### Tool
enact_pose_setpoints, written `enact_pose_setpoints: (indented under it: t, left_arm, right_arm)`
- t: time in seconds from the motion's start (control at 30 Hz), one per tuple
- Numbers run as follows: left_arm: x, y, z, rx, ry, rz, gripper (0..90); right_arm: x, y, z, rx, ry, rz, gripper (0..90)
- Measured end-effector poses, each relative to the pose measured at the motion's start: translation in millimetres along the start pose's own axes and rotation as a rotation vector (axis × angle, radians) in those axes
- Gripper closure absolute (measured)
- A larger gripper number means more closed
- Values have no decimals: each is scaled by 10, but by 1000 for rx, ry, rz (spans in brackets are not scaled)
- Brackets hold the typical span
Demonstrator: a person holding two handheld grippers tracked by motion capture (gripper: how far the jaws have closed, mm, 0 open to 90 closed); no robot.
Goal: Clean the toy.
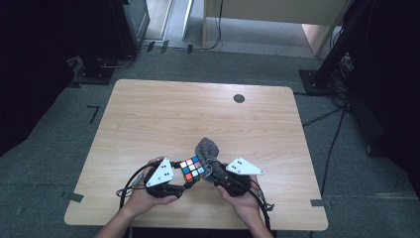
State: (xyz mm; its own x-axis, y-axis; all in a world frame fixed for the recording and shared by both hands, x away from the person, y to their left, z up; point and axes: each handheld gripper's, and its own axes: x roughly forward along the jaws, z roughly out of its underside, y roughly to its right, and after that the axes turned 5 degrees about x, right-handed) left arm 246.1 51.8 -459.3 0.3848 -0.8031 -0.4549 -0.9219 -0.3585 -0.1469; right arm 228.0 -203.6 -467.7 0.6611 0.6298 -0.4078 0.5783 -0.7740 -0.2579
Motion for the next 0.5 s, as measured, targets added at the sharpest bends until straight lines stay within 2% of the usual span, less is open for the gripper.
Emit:
enact_pose_setpoints:
  t: [0.13, 0.2, 0.3, 0.33, 0.37, 0.4, 0.43, 0.5]
  left_arm:
    - [-41, -27, -9, -5, 16, -5, 340]
    - [-44, -33, -6, -9, 15, -5, 340]
    - [-28, -30, 0, -7, 3, -2, 340]
    - [-28, -30, 0, -7, 3, -2, 341]
    - [-16, -19, 0, -1, -4, 0, 341]
    - [13, 11, 1, 17, -21, 2, 340]
    - [13, 11, 1, 17, -21, 2, 340]
    - [37, 45, -9, 29, -24, 9, 340]
  right_arm:
    - [68, 19, 60, -6, -63, 17, 660]
    - [73, 19, 61, -12, -66, 23, 660]
    - [-3, 13, -4, -13, -11, 45, 661]
    - [-3, 13, -4, -13, -11, 45, 661]
    - [-43, 4, -33, -13, 19, 51, 661]
    - [-123, -24, -91, -29, 83, 69, 662]
    - [-123, -24, -91, -29, 83, 69, 662]
    - [-186, -60, -141, -41, 130, 48, 662]
